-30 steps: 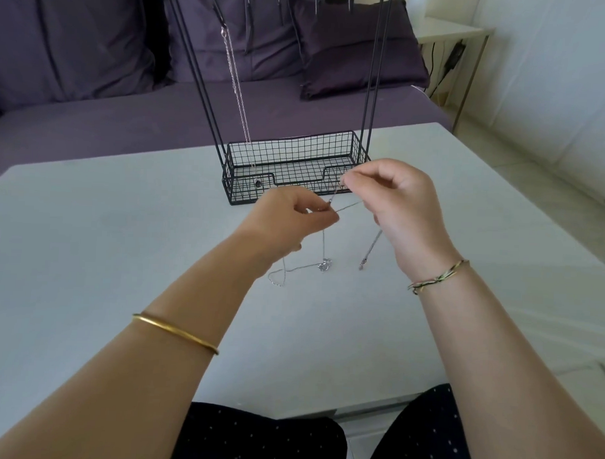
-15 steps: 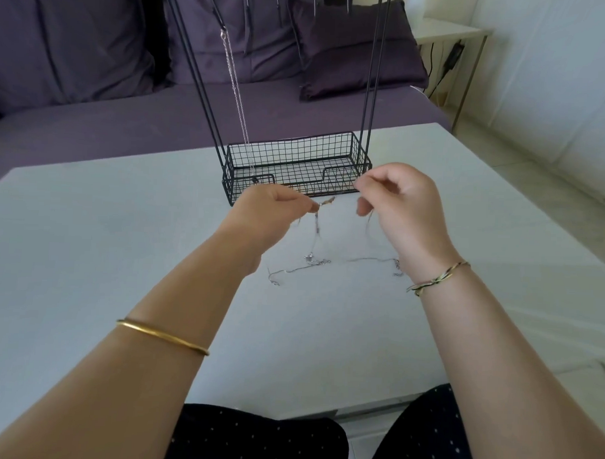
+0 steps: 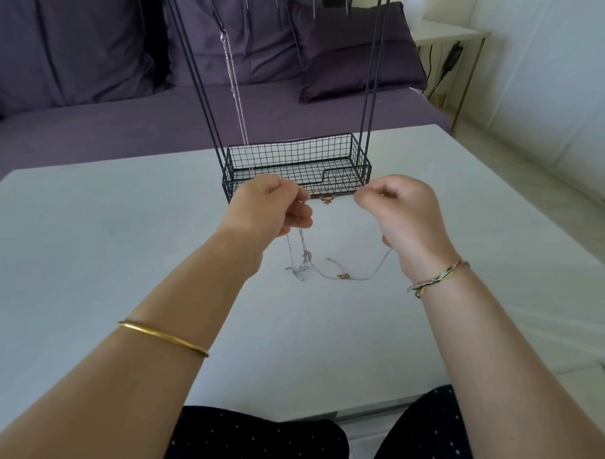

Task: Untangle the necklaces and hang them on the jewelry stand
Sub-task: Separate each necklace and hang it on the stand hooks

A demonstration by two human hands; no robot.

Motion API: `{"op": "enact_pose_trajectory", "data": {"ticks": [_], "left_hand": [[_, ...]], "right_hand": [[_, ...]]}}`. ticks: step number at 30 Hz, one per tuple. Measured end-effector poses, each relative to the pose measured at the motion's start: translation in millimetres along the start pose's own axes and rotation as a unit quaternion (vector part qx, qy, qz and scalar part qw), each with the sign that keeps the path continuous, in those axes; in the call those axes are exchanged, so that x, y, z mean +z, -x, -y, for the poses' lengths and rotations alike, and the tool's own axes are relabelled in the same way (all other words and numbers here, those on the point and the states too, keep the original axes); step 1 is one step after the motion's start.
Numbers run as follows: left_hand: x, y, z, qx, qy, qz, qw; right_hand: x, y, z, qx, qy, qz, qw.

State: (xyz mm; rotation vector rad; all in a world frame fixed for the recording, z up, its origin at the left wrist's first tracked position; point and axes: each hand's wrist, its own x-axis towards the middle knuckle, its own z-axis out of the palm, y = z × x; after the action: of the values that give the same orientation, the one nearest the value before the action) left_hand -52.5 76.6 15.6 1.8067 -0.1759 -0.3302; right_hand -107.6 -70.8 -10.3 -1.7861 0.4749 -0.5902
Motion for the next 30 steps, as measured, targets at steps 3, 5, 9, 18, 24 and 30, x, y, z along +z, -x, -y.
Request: {"op": "enact_pose_trajectory", "data": {"ticks": [3, 5, 9, 18, 24, 30], "left_hand": [[1, 1, 1, 0.021, -0.038, 0.001, 0.999], [1, 1, 1, 0.028, -0.055, 0.007, 0.998], [3, 3, 1, 0.031, -0.060, 0.029, 0.997], [6, 1, 4, 0.057, -0.130, -0.001, 0.990], [1, -5, 7, 0.081, -0.183, -0.052, 0.978], [-26, -21, 17, 0.035, -0.216, -0.169, 0.961]], "right_hand": [[0, 0, 2, -0.014, -0.003, -0.015, 1.000], [-1, 1, 4, -0.013, -0.021, -0.037, 0.999], [1, 2, 8, 0.058, -0.140, -0.035, 0.988], [5, 2, 13, 0.159, -0.323, -0.013, 0.933], [2, -6, -4, 0.079, -0.108, -0.058, 0.989], [-12, -11, -22, -0.011, 0.186, -0.021, 0.982]]}}
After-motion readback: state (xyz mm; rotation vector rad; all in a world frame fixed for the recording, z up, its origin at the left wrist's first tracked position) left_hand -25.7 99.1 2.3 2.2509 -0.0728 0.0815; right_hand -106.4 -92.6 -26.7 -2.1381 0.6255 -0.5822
